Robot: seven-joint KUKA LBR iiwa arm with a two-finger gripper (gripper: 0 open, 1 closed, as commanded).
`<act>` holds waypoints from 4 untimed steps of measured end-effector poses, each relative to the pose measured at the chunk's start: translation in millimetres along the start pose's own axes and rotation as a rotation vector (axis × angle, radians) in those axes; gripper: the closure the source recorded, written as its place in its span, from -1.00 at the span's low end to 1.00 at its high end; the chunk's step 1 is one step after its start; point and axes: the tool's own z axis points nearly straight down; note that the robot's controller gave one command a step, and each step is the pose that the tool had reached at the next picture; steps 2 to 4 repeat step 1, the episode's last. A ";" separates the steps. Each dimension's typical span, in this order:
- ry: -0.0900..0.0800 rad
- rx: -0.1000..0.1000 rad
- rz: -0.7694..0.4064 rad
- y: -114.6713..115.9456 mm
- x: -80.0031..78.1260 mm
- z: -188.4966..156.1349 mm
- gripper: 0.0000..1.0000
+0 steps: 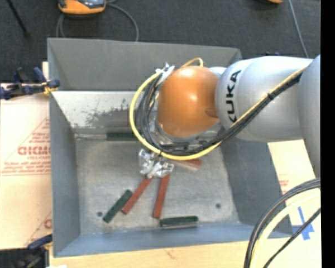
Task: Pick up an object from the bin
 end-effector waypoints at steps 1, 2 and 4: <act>0.002 0.001 -0.041 9.5 -11.3 40.6 -1.00; 0.002 0.001 -0.041 9.5 -11.3 40.6 -1.00; 0.002 0.001 -0.041 9.5 -11.3 40.6 -1.00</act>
Offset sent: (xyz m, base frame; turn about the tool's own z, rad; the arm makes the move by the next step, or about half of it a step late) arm 0.0000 0.0000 0.0000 0.0000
